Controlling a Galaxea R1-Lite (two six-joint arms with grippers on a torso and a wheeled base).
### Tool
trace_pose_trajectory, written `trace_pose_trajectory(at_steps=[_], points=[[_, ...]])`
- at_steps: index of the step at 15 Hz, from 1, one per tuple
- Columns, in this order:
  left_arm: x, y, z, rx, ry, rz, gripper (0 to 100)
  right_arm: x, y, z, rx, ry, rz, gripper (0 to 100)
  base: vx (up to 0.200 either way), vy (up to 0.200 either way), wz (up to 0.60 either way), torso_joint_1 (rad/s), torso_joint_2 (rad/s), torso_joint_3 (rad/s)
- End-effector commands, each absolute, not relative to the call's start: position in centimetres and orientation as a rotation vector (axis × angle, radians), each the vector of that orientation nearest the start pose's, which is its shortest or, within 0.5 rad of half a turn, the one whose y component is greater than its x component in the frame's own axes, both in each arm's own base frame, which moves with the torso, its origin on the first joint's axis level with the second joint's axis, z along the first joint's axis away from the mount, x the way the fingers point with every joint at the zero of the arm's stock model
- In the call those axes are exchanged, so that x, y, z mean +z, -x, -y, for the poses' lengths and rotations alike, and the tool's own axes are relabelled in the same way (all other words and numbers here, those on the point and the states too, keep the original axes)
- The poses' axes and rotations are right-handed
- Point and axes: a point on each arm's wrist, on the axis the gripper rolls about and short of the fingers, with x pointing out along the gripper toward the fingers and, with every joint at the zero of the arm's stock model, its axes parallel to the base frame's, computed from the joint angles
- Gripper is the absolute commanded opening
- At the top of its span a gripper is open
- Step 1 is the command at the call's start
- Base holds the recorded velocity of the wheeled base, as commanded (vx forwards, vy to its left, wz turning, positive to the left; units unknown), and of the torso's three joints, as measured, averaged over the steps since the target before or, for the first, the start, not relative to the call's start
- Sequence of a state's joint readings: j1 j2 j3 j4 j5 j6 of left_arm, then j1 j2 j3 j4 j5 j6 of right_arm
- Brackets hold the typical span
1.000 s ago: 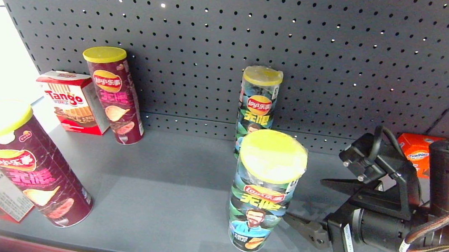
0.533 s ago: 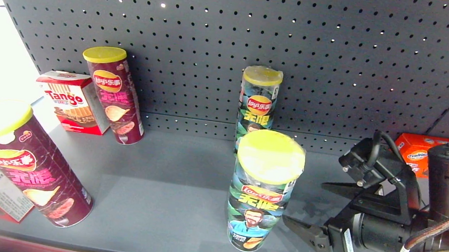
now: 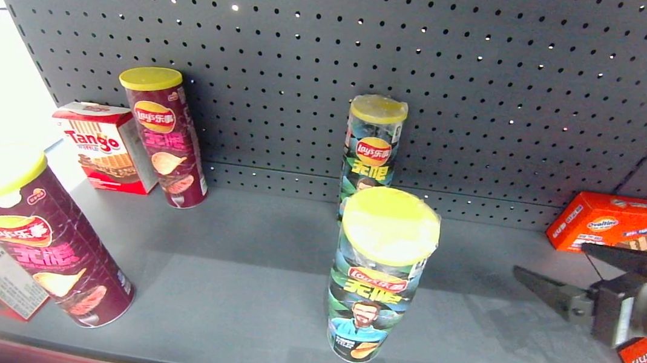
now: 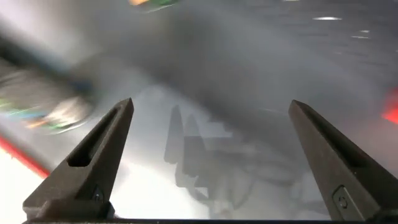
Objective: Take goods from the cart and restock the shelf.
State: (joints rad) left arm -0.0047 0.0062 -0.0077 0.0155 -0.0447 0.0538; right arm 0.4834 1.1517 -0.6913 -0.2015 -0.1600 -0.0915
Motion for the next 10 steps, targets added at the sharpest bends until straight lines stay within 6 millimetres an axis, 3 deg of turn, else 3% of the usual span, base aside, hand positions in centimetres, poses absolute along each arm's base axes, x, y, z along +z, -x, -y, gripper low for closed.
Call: trace_pose_trajectory(at_steps=[1,2,3,4,6,7,8,9,10], points=[[7.6,2.3,0.1,-0.049,-0.053,-0.014,100,24.4,-8.1,-1.4,0.058,0.092,-0.037,100,0.0,0.0,0.0,0.0,0.0,0.0],[7.6,2.3,0.1,-0.049,-0.053,-0.014,100,23.6,-6.2,-0.7,0.009,0.084,0.002,100,0.0,0.0,0.0,0.0,0.0,0.0],[7.6,2.3,0.1,-0.049,-0.053,-0.014,100,23.6,-6.2,-0.7,0.009,0.084,0.002,100,0.0,0.0,0.0,0.0,0.0,0.0],[7.6,2.3,0.1,-0.05,-0.055,-0.016,100,21.4,-2.5,0.1,-0.045,0.08,0.074,100,0.0,0.0,0.0,0.0,0.0,0.0],[7.6,2.3,0.1,-0.05,-0.055,-0.016,100,18.5,-0.1,0.4,-0.059,0.076,0.118,100,0.0,0.0,0.0,0.0,0.0,0.0],[7.6,2.3,0.1,-0.05,-0.055,-0.016,100,15.1,1.6,0.5,-0.052,0.089,0.109,100,0.0,0.0,0.0,0.0,0.0,0.0],[7.6,2.3,0.1,-0.05,-0.053,-0.016,100,13.5,2.4,0.6,-0.057,0.1,0.105,100,0.0,0.0,0.0,0.0,0.0,0.0],[7.6,2.3,0.1,-0.05,-0.055,-0.016,100,10.9,2.3,0.6,-0.068,0.099,0.056,100,0.0,0.0,0.0,0.0,0.0,0.0],[7.6,2.3,0.1,-0.05,-0.053,-0.016,100,9.9,1.7,0.6,-0.076,0.097,0.064,100,0.0,0.0,0.0,0.0,0.0,0.0]])
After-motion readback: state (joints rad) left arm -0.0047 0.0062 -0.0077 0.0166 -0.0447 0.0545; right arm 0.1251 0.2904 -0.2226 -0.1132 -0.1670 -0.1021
